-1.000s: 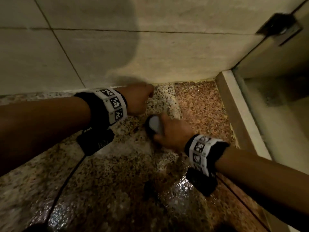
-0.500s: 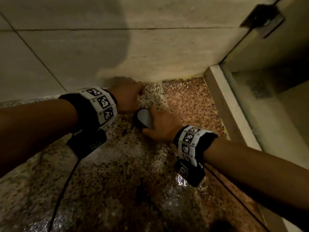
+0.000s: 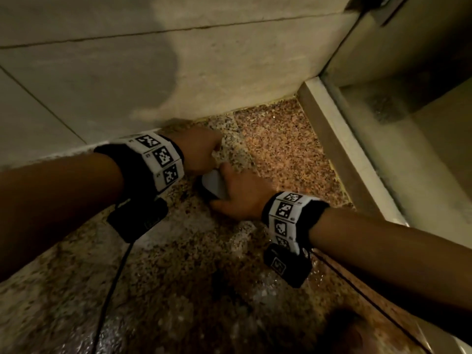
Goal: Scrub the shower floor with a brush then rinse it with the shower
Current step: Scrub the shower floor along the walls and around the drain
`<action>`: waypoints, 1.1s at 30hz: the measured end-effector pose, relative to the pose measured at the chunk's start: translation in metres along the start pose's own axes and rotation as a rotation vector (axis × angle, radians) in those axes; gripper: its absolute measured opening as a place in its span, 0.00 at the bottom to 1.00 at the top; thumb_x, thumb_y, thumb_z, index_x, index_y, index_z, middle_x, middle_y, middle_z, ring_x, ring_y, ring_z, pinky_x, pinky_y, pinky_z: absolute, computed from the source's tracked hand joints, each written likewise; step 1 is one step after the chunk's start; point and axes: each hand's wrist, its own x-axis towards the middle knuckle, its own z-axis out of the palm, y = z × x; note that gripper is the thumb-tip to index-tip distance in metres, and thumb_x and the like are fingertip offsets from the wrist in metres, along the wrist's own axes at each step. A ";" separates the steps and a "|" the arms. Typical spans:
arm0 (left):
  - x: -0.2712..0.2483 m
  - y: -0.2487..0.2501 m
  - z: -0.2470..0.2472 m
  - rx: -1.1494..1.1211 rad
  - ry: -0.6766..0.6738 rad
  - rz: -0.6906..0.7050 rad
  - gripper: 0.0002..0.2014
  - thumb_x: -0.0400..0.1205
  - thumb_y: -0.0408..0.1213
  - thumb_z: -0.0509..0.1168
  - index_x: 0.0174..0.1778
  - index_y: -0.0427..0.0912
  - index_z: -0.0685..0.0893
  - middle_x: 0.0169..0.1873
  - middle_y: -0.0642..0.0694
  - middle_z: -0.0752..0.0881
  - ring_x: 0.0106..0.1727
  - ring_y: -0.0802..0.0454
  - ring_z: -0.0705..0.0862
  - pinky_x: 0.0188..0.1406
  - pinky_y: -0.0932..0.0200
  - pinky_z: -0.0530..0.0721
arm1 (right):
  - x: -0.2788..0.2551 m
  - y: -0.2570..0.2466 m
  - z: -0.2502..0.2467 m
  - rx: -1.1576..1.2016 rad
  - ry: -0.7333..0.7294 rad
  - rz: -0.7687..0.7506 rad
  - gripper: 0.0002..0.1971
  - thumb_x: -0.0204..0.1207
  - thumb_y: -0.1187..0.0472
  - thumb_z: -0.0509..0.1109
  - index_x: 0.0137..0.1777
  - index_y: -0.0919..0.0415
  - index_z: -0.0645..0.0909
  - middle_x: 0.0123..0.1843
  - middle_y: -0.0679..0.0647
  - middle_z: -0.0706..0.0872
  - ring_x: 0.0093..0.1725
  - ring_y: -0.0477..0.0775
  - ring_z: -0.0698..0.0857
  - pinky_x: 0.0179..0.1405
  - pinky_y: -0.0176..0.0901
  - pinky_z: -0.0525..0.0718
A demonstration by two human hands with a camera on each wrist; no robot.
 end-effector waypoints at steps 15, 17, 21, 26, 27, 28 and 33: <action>0.004 0.052 -0.001 -0.107 0.217 0.171 0.12 0.78 0.33 0.62 0.57 0.37 0.77 0.49 0.36 0.83 0.51 0.37 0.81 0.47 0.49 0.79 | -0.048 -0.026 0.038 0.143 0.149 0.223 0.38 0.76 0.40 0.66 0.80 0.57 0.57 0.55 0.62 0.86 0.51 0.67 0.86 0.38 0.48 0.77; 0.003 0.051 -0.003 -0.098 0.216 0.184 0.13 0.78 0.32 0.62 0.57 0.36 0.77 0.49 0.36 0.82 0.51 0.37 0.80 0.47 0.49 0.79 | -0.048 -0.015 0.029 0.175 0.162 0.232 0.35 0.77 0.41 0.67 0.77 0.56 0.60 0.54 0.59 0.85 0.52 0.66 0.86 0.37 0.46 0.75; -0.001 0.047 -0.001 -0.091 0.178 0.144 0.12 0.80 0.33 0.61 0.58 0.37 0.76 0.41 0.43 0.77 0.49 0.39 0.80 0.44 0.51 0.77 | -0.063 0.092 -0.020 0.293 0.354 0.596 0.35 0.78 0.39 0.65 0.77 0.58 0.60 0.57 0.60 0.83 0.53 0.64 0.85 0.41 0.42 0.79; 0.007 0.058 0.011 -0.053 0.082 0.151 0.13 0.80 0.32 0.60 0.59 0.35 0.76 0.48 0.36 0.82 0.48 0.39 0.80 0.46 0.50 0.80 | -0.074 0.090 0.005 0.203 0.331 0.694 0.39 0.74 0.40 0.67 0.79 0.57 0.56 0.61 0.67 0.83 0.56 0.69 0.84 0.46 0.50 0.81; 0.010 0.061 0.014 -0.051 0.079 0.169 0.13 0.79 0.33 0.61 0.59 0.35 0.77 0.49 0.35 0.83 0.50 0.37 0.81 0.48 0.48 0.81 | -0.067 0.070 0.019 0.201 0.324 0.603 0.39 0.74 0.40 0.67 0.78 0.55 0.55 0.58 0.65 0.84 0.53 0.69 0.86 0.42 0.48 0.80; 0.012 0.065 0.017 -0.051 0.077 0.185 0.13 0.77 0.33 0.63 0.58 0.35 0.77 0.50 0.34 0.83 0.51 0.36 0.81 0.50 0.46 0.82 | -0.061 0.048 0.031 0.203 0.287 0.501 0.39 0.74 0.40 0.68 0.78 0.54 0.56 0.56 0.64 0.85 0.52 0.68 0.86 0.41 0.47 0.78; 0.017 0.085 0.022 -0.039 0.121 0.240 0.11 0.77 0.33 0.62 0.56 0.36 0.77 0.54 0.35 0.81 0.54 0.36 0.80 0.52 0.45 0.80 | -0.059 0.052 0.017 0.288 0.274 0.429 0.33 0.75 0.39 0.67 0.73 0.55 0.63 0.57 0.62 0.84 0.50 0.64 0.84 0.43 0.47 0.79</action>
